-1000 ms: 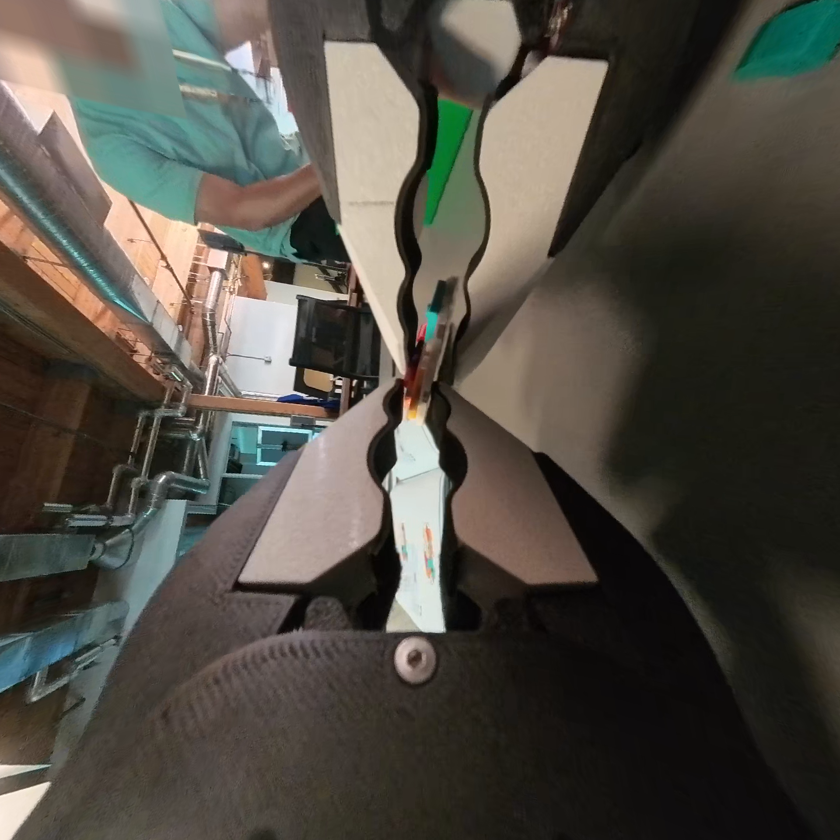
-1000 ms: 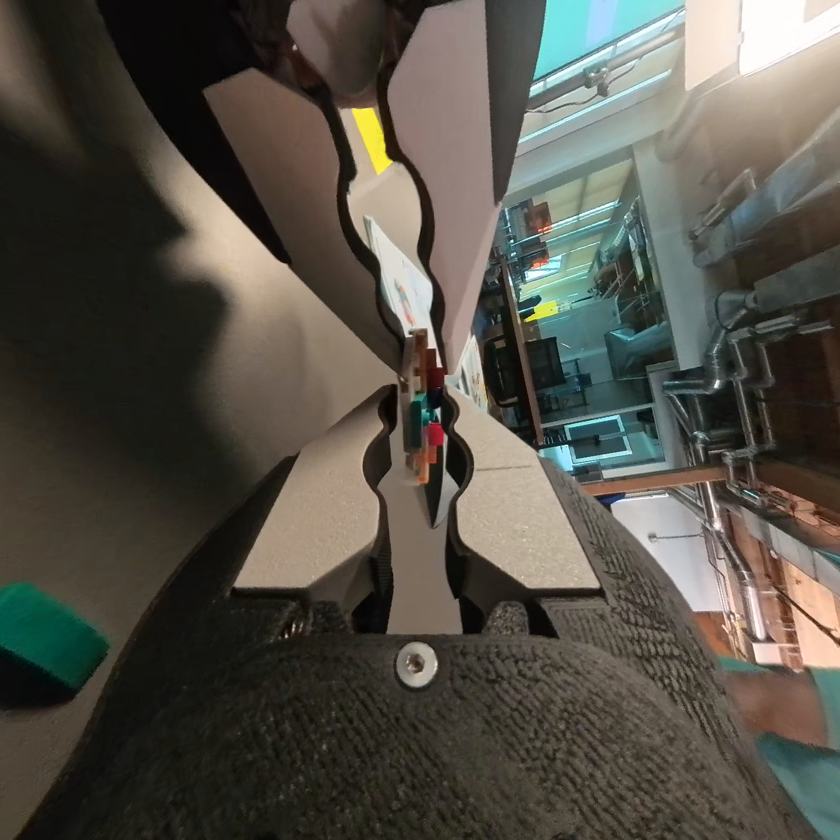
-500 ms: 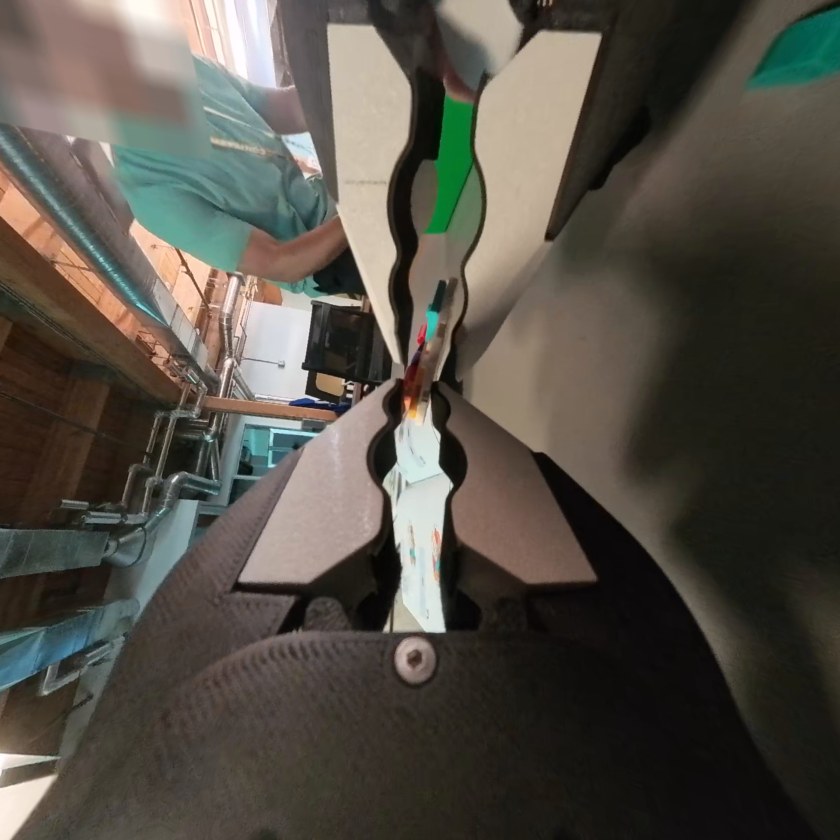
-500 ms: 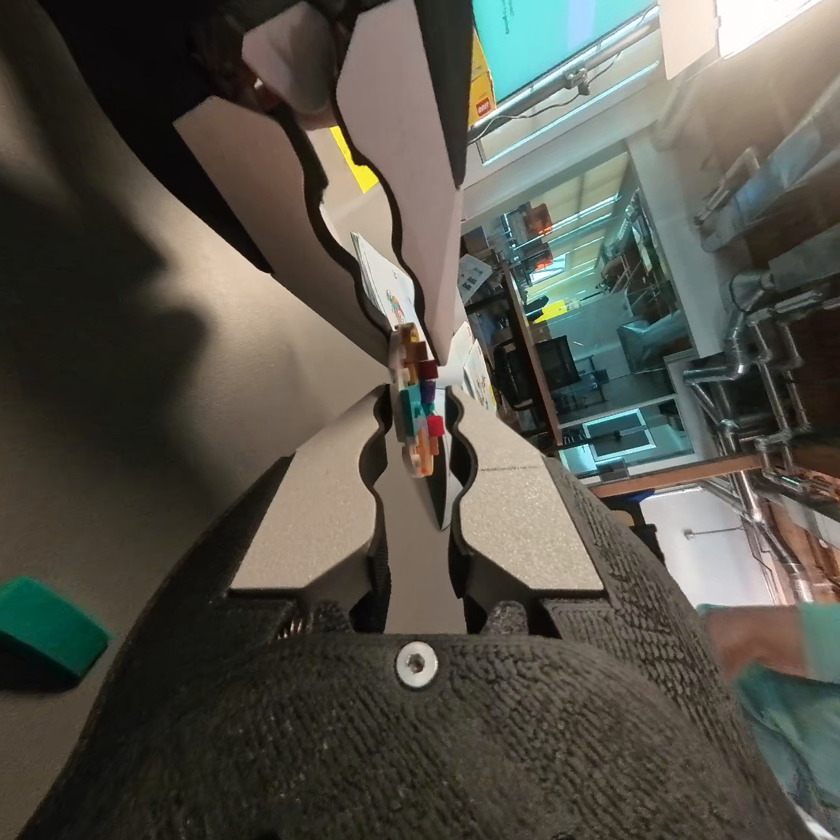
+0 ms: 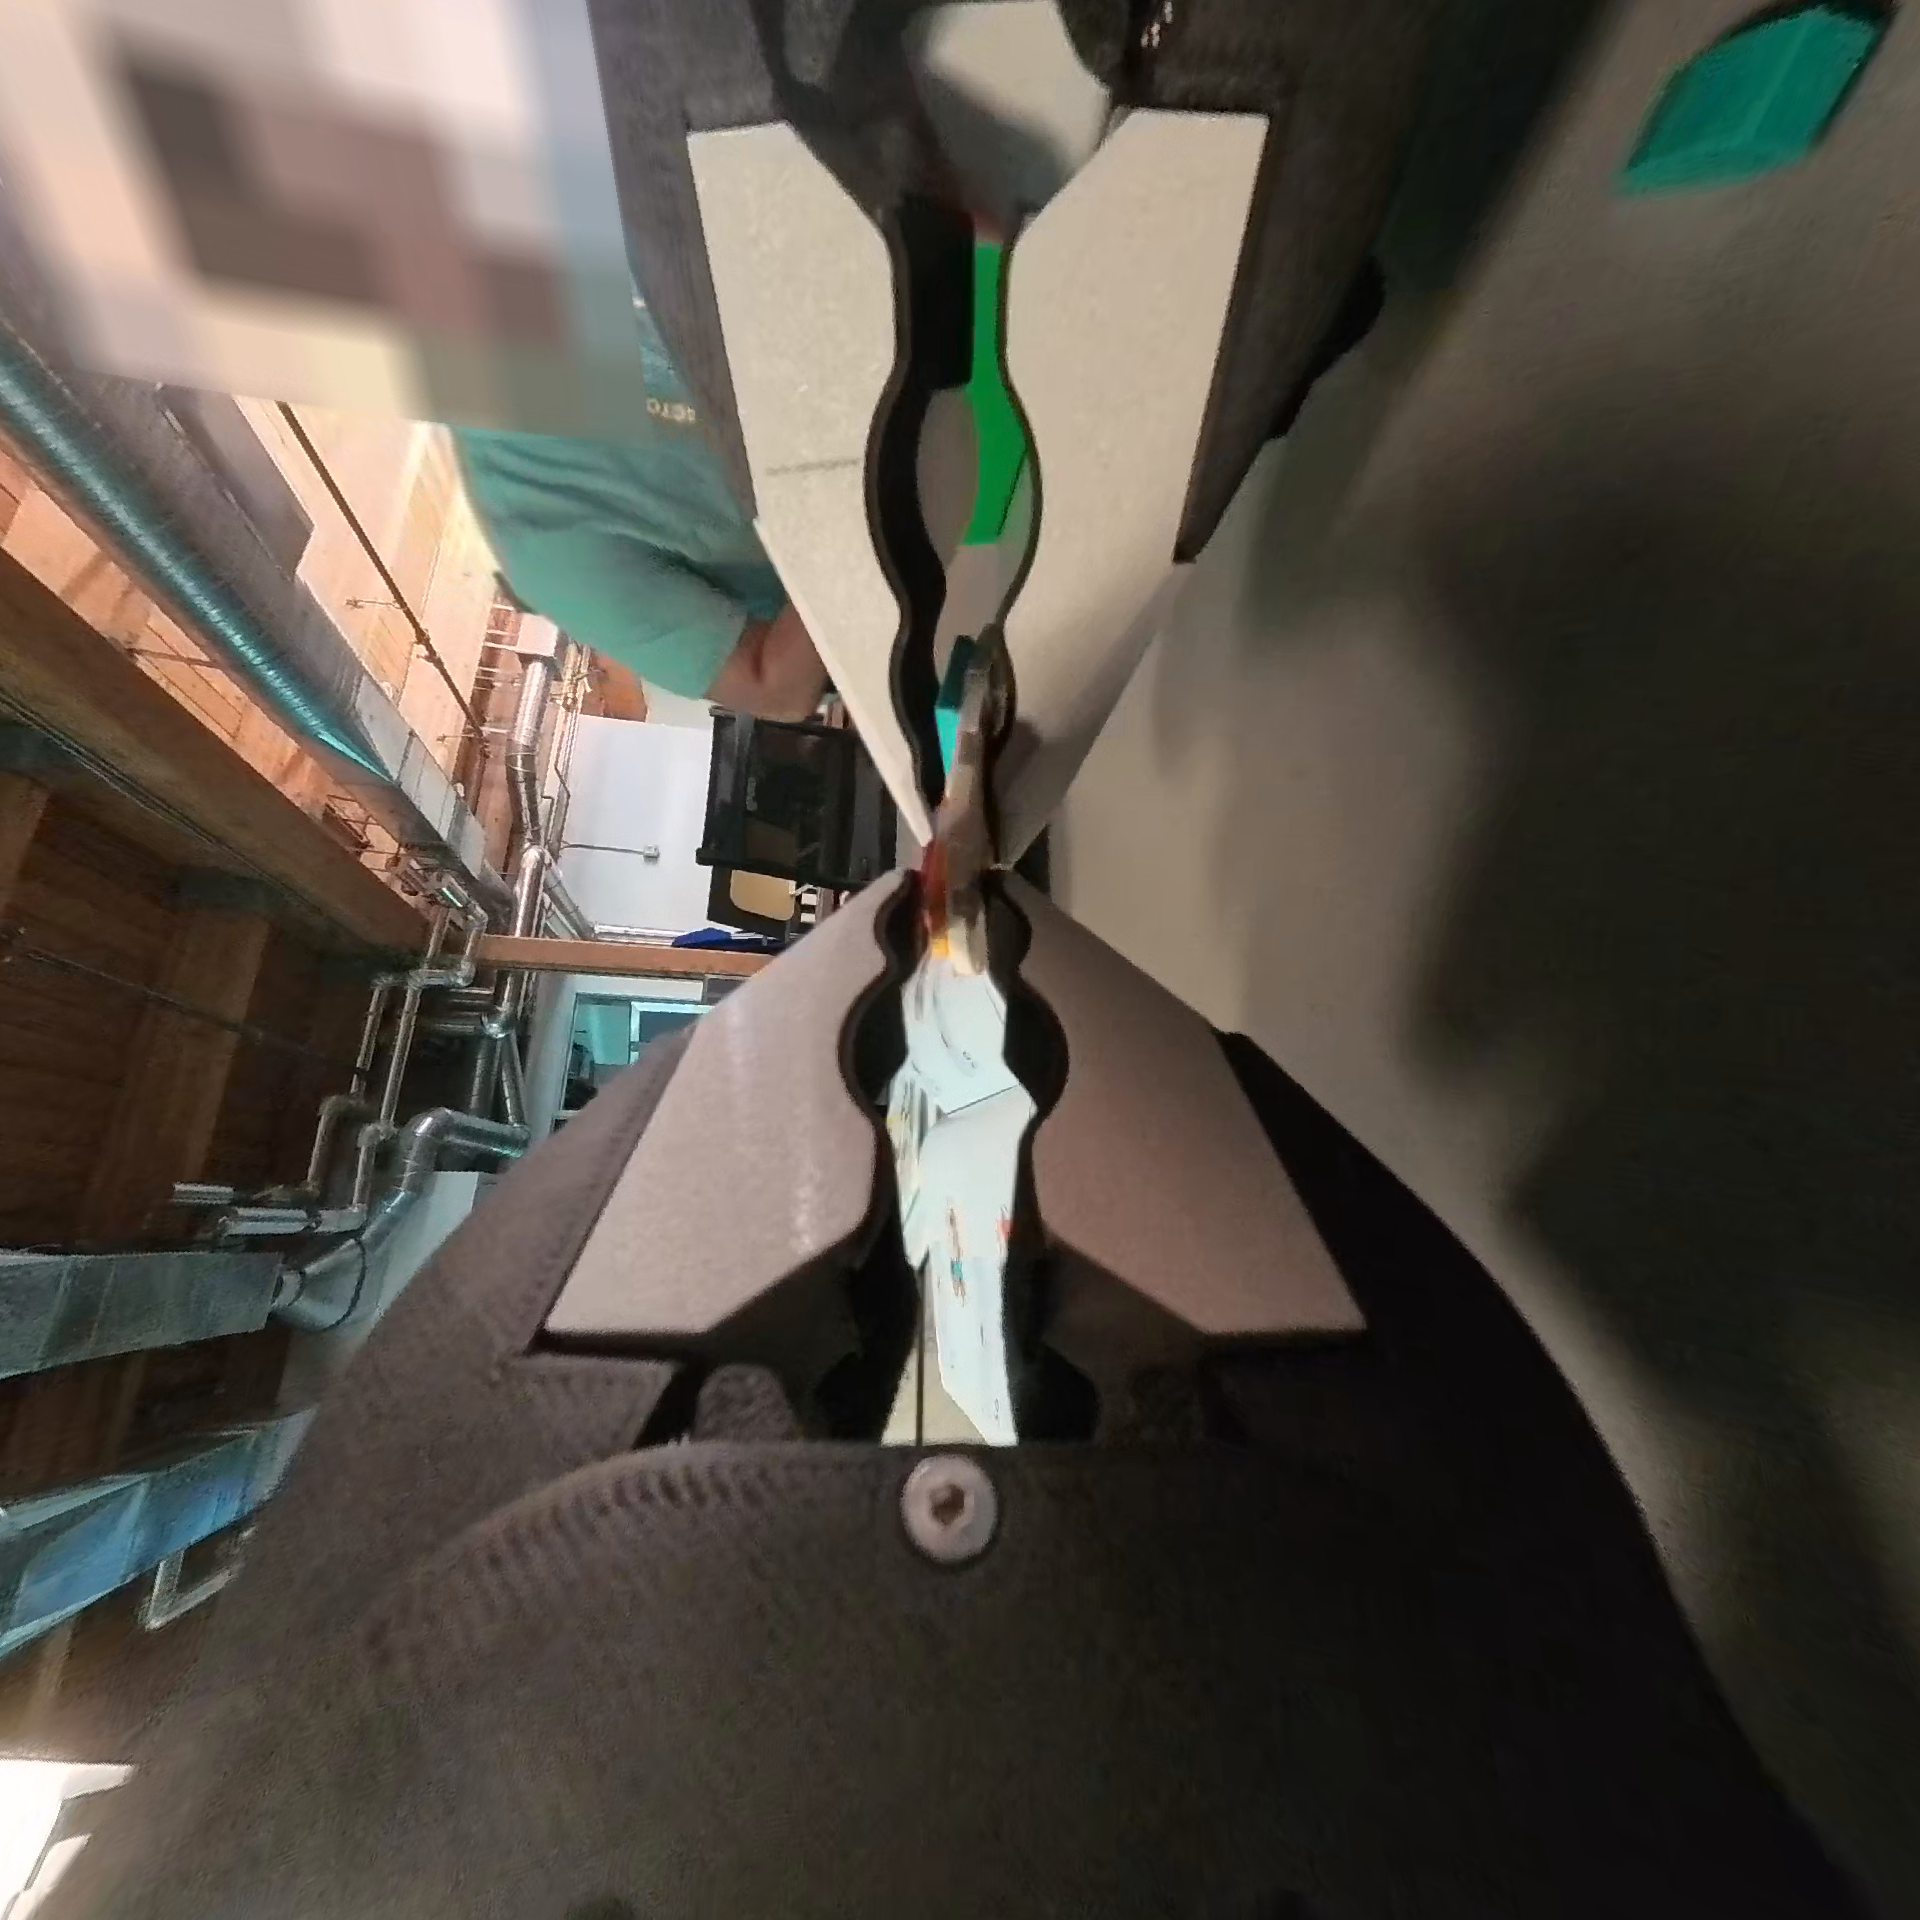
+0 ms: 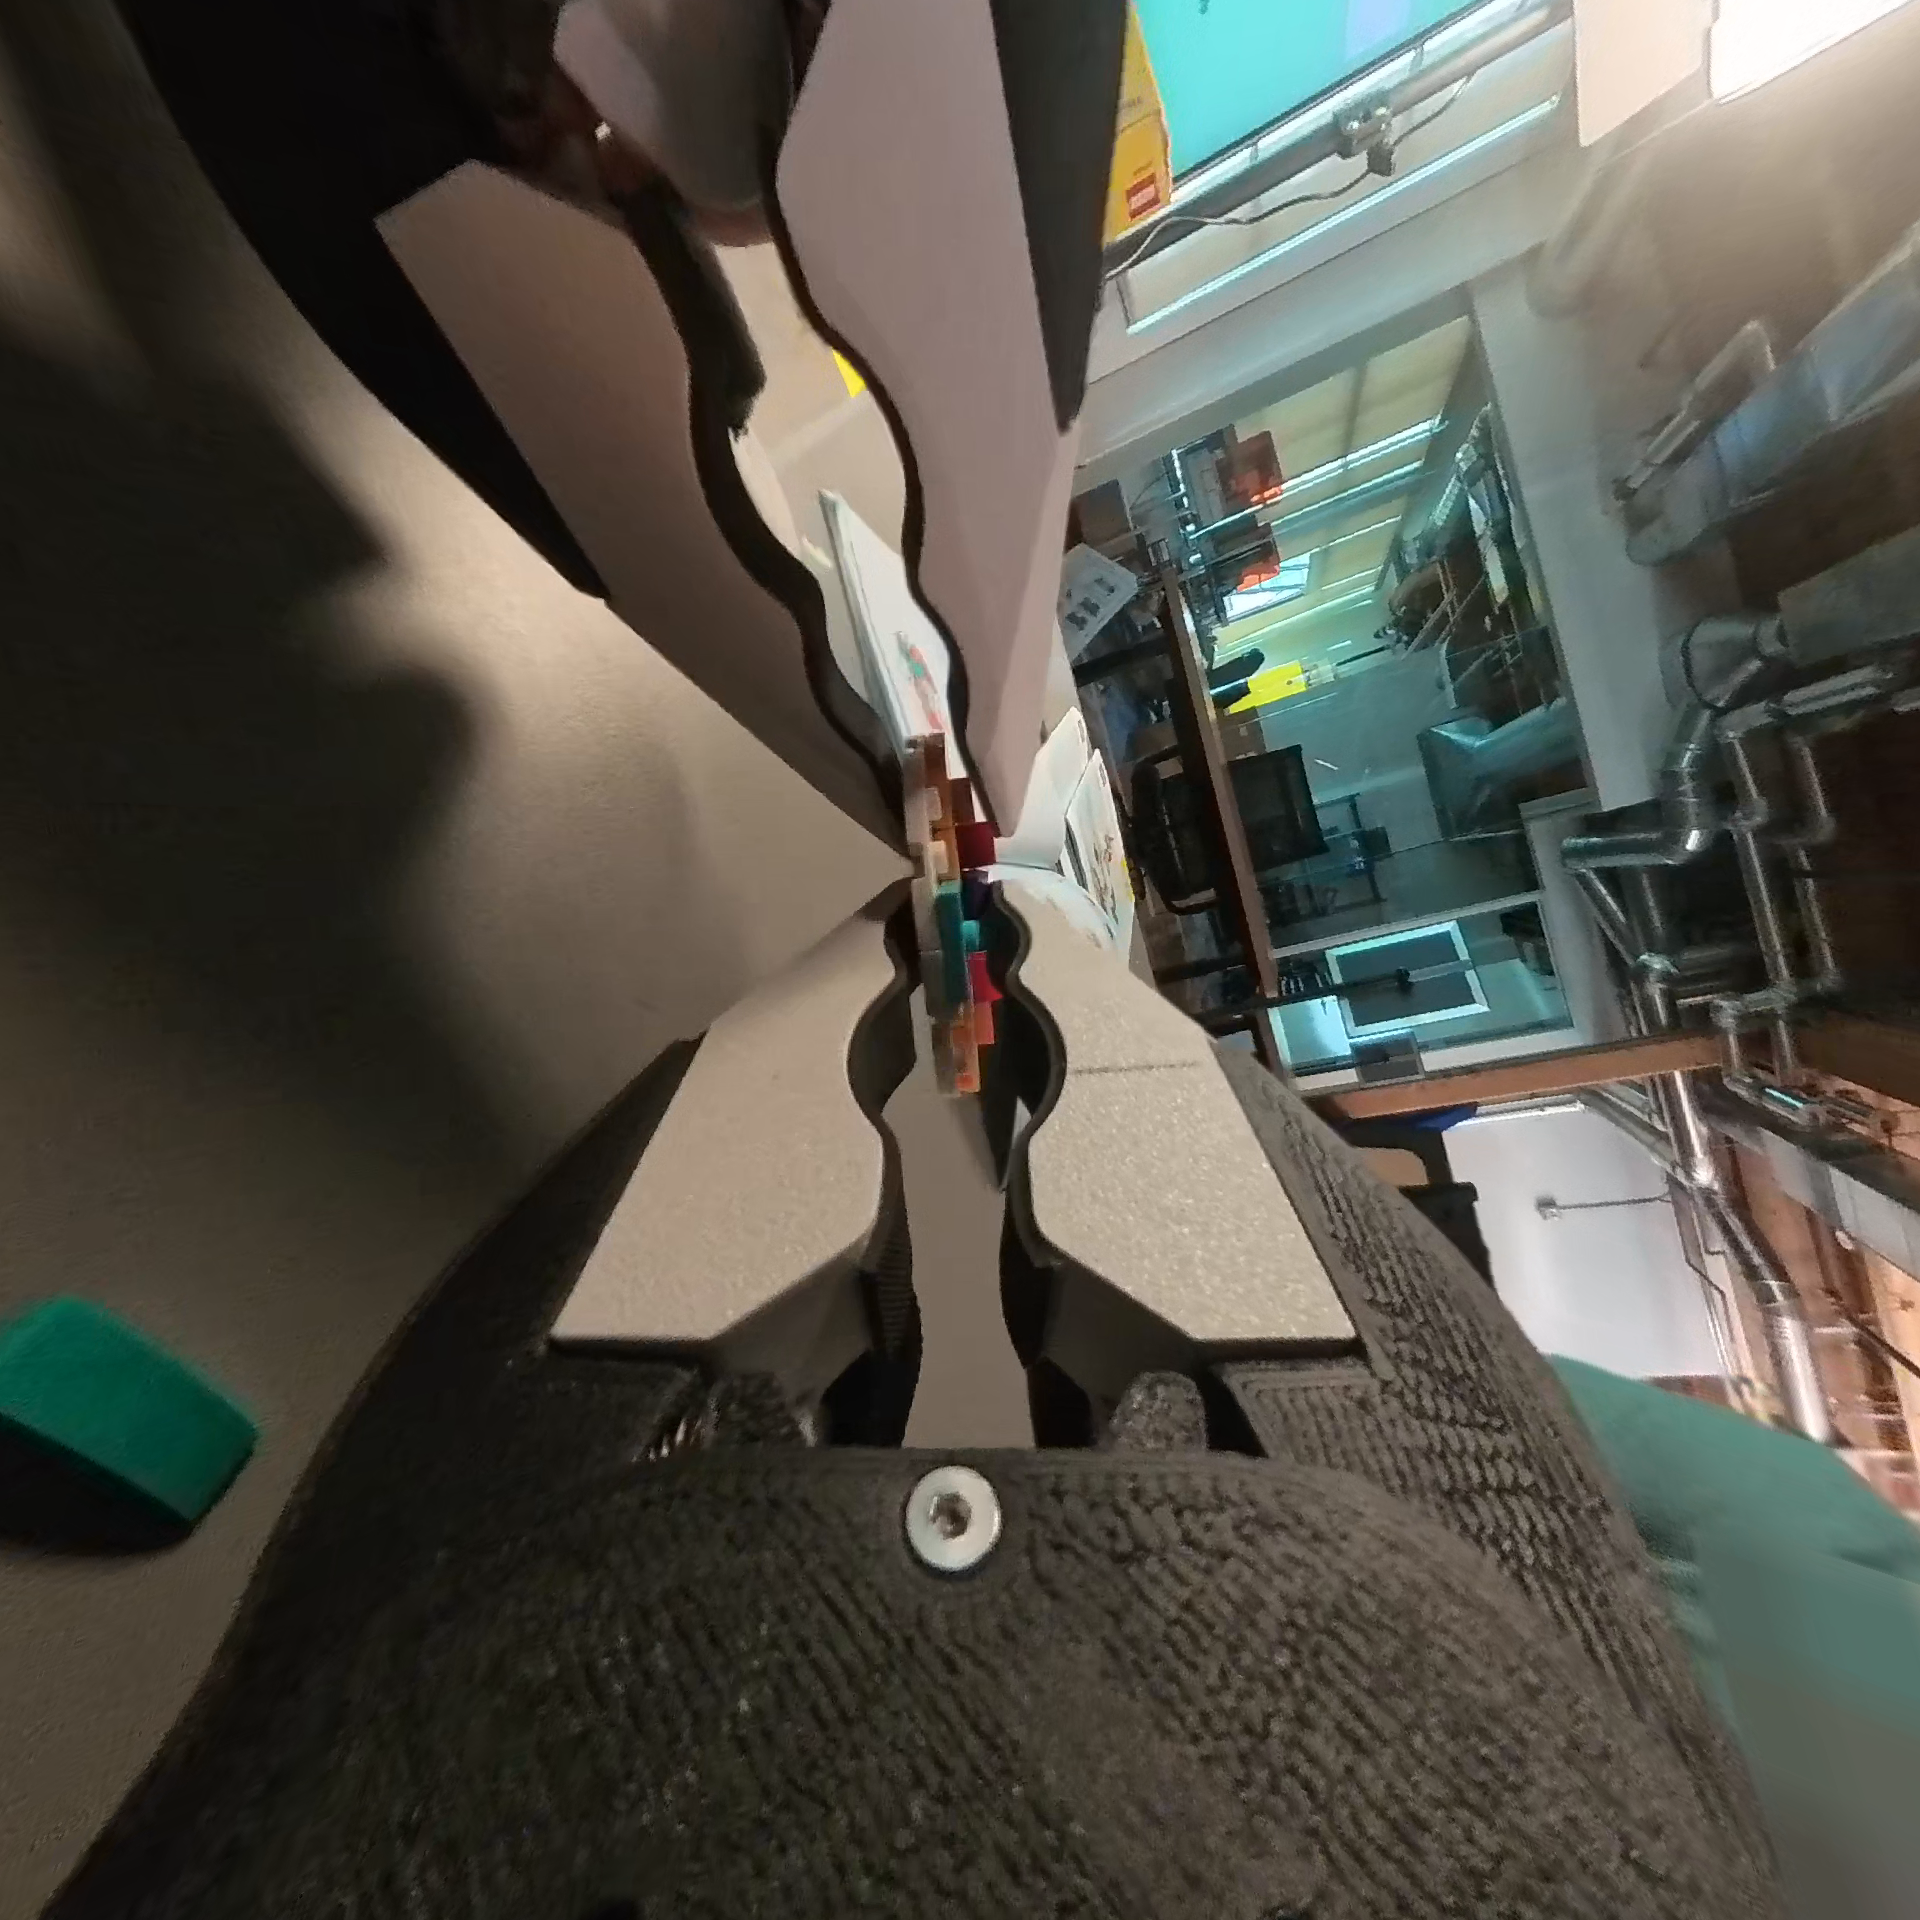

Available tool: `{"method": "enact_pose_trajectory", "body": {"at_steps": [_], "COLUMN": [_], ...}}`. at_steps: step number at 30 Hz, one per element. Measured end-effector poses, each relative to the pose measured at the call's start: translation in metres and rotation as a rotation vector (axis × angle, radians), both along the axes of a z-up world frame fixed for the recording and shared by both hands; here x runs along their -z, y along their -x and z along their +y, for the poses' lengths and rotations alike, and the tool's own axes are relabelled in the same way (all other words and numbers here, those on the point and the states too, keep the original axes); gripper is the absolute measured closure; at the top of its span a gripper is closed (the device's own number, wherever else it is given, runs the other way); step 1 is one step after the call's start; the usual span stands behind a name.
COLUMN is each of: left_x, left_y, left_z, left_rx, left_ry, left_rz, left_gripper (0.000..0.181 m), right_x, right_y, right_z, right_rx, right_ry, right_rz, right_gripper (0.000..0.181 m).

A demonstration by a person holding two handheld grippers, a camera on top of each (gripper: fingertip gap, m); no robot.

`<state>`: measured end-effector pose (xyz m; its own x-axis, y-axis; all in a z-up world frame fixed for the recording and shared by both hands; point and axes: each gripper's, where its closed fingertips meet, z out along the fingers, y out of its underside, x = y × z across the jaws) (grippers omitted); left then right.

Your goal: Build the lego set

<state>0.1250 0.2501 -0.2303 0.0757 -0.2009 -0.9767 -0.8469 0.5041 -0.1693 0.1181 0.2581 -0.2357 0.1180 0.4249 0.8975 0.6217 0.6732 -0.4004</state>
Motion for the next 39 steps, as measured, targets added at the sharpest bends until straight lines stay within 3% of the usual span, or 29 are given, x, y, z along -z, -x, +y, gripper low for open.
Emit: {"method": "enact_pose_trajectory", "body": {"at_steps": [6,12,25,27,31,39], "left_x": [0.006,0.009,0.015,0.014,0.008,0.009], "left_y": [0.0,-0.001,-0.001,-0.001,0.003,0.007], "left_z": [-0.001,-0.004,-0.002,-0.001,0.002,0.006], "left_rx": [0.01,0.057,0.064,0.061,0.055,0.031], "left_ry": [0.037,0.162,0.211,0.22,0.225,0.209], "left_rz": [0.013,-0.079,-0.076,-0.1,-0.151,-0.148], "left_gripper": [0.17,0.17,0.17,0.17,0.17,0.17], "right_x": [0.006,0.009,0.013,0.012,0.011,0.007], "right_y": [0.0,0.002,0.002,0.003,0.002,-0.002], "right_z": [-0.001,-0.007,-0.007,-0.006,-0.006,-0.005], "right_rx": [-0.005,-0.066,-0.076,-0.079,-0.08,-0.075], "right_ry": [0.032,0.15,0.19,0.215,0.248,0.225], "right_rz": [-0.028,0.024,0.012,0.041,0.059,0.079], "right_gripper": [0.173,0.17,0.172,0.169,0.143,0.142]}}
